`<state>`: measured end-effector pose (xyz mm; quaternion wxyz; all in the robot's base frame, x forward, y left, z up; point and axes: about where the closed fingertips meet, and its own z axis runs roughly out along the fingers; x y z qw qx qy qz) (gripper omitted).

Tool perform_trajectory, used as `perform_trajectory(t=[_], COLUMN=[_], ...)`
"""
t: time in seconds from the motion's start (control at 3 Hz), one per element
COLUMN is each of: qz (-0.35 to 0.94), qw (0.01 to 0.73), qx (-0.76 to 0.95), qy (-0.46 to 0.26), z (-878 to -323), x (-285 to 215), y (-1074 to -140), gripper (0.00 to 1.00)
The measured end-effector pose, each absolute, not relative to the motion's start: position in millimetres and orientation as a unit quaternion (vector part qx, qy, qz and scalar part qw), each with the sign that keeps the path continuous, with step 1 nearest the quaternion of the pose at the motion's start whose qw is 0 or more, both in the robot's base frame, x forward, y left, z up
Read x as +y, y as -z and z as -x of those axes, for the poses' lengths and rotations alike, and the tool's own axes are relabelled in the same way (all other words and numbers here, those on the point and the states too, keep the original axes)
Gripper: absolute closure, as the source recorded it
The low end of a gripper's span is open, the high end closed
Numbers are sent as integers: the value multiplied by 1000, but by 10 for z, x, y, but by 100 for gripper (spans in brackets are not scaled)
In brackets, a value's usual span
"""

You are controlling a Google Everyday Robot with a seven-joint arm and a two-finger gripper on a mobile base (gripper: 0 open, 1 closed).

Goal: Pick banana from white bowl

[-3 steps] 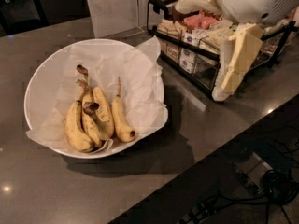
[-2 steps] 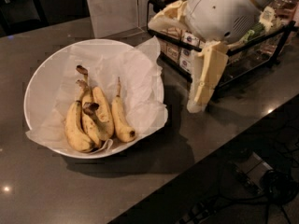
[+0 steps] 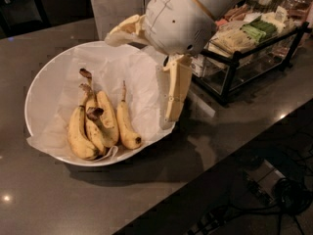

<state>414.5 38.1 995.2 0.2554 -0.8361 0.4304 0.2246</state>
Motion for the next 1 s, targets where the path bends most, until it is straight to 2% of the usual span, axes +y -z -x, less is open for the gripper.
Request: perform_trajectory(t=[0.67, 1.0], qz=[855, 855], qw=[247, 247], qx=[361, 361], qy=[-279, -279], z=[-3866, -3866], x=[797, 797], y=[-9999, -9999], gripper=[0, 0])
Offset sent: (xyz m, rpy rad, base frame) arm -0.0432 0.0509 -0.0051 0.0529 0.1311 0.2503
